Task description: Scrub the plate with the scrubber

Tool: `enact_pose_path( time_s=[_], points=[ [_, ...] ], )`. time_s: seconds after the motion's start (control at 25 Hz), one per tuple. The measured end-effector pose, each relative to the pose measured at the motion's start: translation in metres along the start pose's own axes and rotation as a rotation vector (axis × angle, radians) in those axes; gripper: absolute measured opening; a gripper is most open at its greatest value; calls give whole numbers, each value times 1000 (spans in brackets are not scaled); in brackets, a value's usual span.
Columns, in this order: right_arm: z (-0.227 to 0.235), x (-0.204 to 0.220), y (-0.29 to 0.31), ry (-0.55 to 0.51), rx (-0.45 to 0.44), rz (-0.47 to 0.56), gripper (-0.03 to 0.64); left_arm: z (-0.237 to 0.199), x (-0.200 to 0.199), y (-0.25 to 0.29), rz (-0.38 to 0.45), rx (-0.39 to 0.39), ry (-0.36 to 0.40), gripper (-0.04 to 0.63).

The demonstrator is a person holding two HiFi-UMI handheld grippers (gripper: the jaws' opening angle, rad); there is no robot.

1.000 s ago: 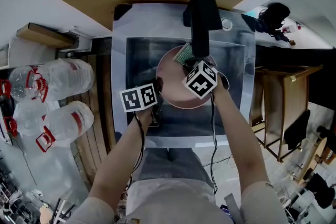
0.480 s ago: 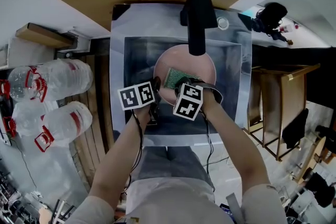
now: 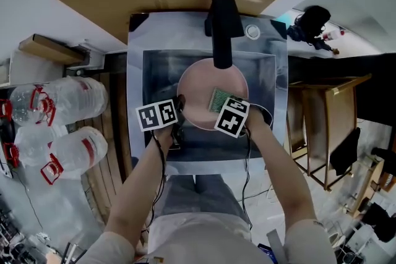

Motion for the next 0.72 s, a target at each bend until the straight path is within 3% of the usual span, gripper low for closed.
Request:
enact_pose_path(
  time_s=[0.2,0.36,0.52,0.72],
  points=[
    [43,5,-8,120,251,53,87,0,1,0,3,4,0,34],
    [66,-9,-10,183,356,152,87,3,3,1,0,-14,31,35],
    [69,-35,-10,179,307,285,87,4,2,2,5,-35,76,36],
    [43,-53,-9,150,192,360,87,11,4,-1,1,-83,165,47]
  ],
)
Point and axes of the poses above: the fingertips, and each gripper's own axes: y forward along the fingers, z to its right, x out of its underside, the point moved 7 cm from there along -y, backward along the fingers, and after that the axes turned 8 degrees about -y, right-handed, at the moved point
